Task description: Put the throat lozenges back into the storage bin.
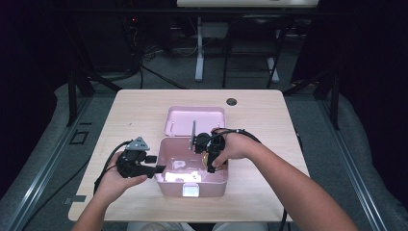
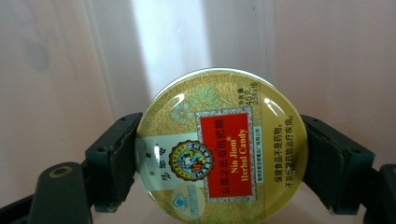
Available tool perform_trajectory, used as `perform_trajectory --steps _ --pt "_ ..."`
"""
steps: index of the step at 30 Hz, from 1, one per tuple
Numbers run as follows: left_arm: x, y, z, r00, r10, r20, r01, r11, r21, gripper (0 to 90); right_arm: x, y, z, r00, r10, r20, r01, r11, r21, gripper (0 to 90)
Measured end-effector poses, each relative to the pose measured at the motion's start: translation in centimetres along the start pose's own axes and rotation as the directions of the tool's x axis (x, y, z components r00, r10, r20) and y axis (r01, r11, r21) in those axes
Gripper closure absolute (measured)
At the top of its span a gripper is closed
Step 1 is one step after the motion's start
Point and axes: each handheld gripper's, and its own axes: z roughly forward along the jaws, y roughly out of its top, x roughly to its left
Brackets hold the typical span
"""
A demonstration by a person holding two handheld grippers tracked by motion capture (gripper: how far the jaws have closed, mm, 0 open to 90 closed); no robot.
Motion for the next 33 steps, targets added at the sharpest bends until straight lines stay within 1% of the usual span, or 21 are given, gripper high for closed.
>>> perform_trajectory --steps 7,8,9,11,14,17,19,20,25,33 --pt "0.0 0.0 0.1 1.0000 -0.003 -0.001 0.003 1.0000 0.000 48.7 0.0 0.1 0.7 0.9998 -0.019 -0.001 0.019 0.9997 0.015 19.8" --pt "0.0 0.0 0.1 1.0000 -0.003 -0.001 0.003 1.0000 -0.001 48.7 0.0 0.2 0.8 0.9995 -0.032 0.000 0.032 0.9993 0.019 19.8" --pt "0.0 0.0 0.1 1.0000 -0.003 -0.001 0.003 1.0000 -0.001 48.7 0.0 0.2 0.8 0.9995 -0.032 0.000 0.032 0.9993 0.019 19.8" --pt "0.0 0.0 0.1 1.0000 -0.003 -0.002 0.003 1.0000 0.000 48.7 -0.1 0.3 1.1 0.9989 -0.048 0.001 0.048 0.9987 0.018 19.8" --pt "0.0 0.0 0.1 1.0000 -0.004 0.000 0.004 1.0000 0.000 48.6 -0.1 0.3 1.3 0.9987 -0.051 -0.005 0.051 0.9985 0.021 19.8" --pt "0.0 0.0 0.0 1.0000 -0.004 0.005 0.004 1.0000 0.005 48.6 -0.1 0.2 1.7 0.9988 -0.045 -0.020 0.046 0.9988 0.018 19.8" --pt "0.0 0.0 0.0 1.0000 -0.005 0.005 0.005 1.0000 0.005 48.6 -0.1 0.2 1.9 0.9984 -0.053 -0.022 0.053 0.9982 0.029 19.8" --pt "0.0 0.0 0.1 1.0000 -0.005 0.006 0.005 1.0000 0.005 48.6 -0.1 0.2 2.0 0.9983 -0.053 -0.025 0.053 0.9984 0.020 19.8" --pt "0.0 0.0 0.1 1.0000 -0.004 0.005 0.004 1.0000 0.006 48.5 -0.1 0.2 2.2 0.9980 -0.056 -0.029 0.057 0.9982 0.017 19.8" --pt "0.0 0.0 0.1 1.0000 -0.005 0.004 0.005 1.0000 0.006 48.5 0.0 0.1 2.6 0.9967 -0.076 -0.028 0.077 0.9969 0.015 19.8"
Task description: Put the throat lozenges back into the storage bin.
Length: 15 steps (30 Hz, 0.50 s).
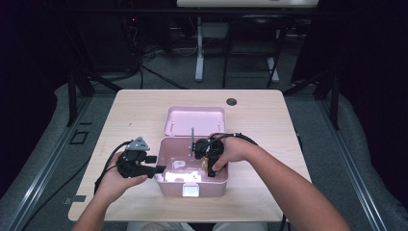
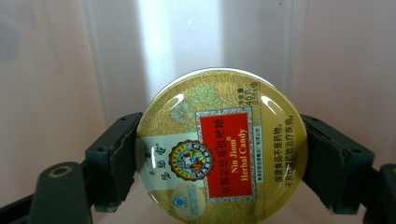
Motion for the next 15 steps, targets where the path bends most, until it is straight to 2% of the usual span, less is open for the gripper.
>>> perform_trajectory --steps 15 --pt "-0.03 -0.04 0.11 1.0000 0.003 -0.008 -0.003 1.0000 -0.006 48.1 -0.12 -0.07 0.56 0.9998 -0.013 -0.016 0.013 0.9999 0.004 19.8"
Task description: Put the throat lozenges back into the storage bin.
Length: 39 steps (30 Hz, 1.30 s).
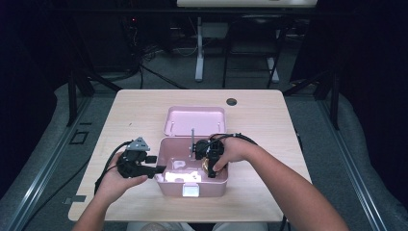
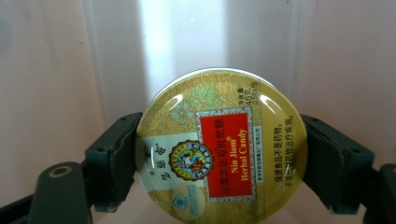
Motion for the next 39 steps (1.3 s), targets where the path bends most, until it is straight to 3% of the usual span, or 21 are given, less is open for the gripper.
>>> perform_trajectory --steps 39 --pt "0.0 0.0 0.1 1.0000 -0.003 0.003 0.003 1.0000 0.000 47.7 -0.1 -0.1 1.4 0.9997 -0.003 -0.024 0.004 1.0000 0.005 19.7"
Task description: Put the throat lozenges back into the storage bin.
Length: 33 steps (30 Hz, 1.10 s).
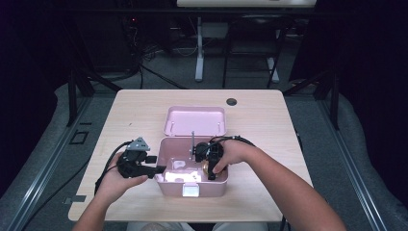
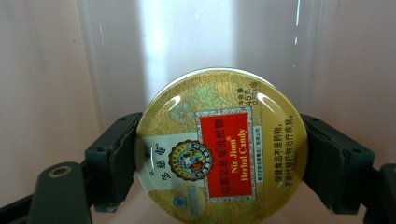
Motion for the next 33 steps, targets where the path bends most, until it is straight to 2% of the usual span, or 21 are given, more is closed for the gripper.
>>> perform_trajectory --steps 14,18,24,29,33 --pt "0.0 0.0 0.1 1.0000 0.000 -0.001 0.000 1.0000 0.003 47.2 0.0 0.0 0.1 1.0000 0.006 -0.004 -0.006 1.0000 0.002 19.4" --pt "0.0 0.0 0.1 1.0000 -0.003 -0.001 0.003 1.0000 0.003 47.0 0.0 0.1 0.1 0.9996 0.016 -0.024 -0.016 0.9999 0.005 16.3" --pt "-0.1 0.0 0.1 1.0000 -0.004 -0.001 0.004 1.0000 0.003 46.6 0.1 0.1 -0.1 0.9997 0.017 -0.017 -0.017 0.9999 0.000 15.4" --pt "-0.1 0.0 0.1 1.0000 -0.004 -0.002 0.004 1.0000 0.004 46.7 0.2 -0.1 -1.0 0.9999 0.013 0.001 -0.013 0.9993 -0.035 15.5" --pt "-0.1 0.0 0.1 1.0000 -0.003 -0.004 0.003 1.0000 0.005 46.7 0.5 -0.3 -2.5 0.9998 0.006 0.019 -0.005 0.9972 -0.075 16.1"
